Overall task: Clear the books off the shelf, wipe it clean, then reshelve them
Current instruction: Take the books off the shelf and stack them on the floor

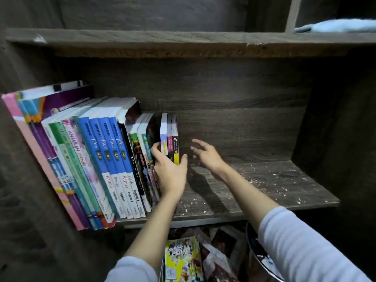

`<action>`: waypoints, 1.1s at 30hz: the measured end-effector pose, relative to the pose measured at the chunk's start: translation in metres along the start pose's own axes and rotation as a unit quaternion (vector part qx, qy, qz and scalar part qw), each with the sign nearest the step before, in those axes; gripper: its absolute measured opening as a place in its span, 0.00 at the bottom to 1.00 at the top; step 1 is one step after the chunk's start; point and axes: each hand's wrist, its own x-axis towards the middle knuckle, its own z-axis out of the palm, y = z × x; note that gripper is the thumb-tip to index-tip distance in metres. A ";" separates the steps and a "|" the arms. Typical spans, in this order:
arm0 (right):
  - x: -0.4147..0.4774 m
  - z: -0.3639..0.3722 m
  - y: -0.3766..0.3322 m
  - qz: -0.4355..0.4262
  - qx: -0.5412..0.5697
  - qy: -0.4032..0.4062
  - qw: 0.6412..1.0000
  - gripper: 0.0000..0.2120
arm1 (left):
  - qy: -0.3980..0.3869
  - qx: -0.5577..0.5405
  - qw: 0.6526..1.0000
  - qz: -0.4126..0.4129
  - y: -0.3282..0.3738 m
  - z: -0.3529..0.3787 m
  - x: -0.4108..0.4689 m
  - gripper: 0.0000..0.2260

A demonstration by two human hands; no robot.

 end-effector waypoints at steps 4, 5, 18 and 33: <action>0.016 0.015 0.023 0.022 0.032 -0.038 0.999 0.19 | 0.051 -0.025 0.998 0.021 -0.014 0.014 0.007 0.29; 0.016 0.019 0.023 0.020 0.043 -0.055 0.997 0.20 | 0.062 -0.026 0.997 0.030 -0.014 0.014 0.007 0.28; 0.005 0.032 0.008 -0.062 0.107 -0.024 0.992 0.21 | 0.037 -0.058 0.991 0.117 -0.009 0.000 0.003 0.18; -0.107 -0.049 -0.057 -0.056 0.147 -0.114 0.981 0.34 | -0.229 -0.291 0.929 0.013 0.049 -0.111 -0.031 0.19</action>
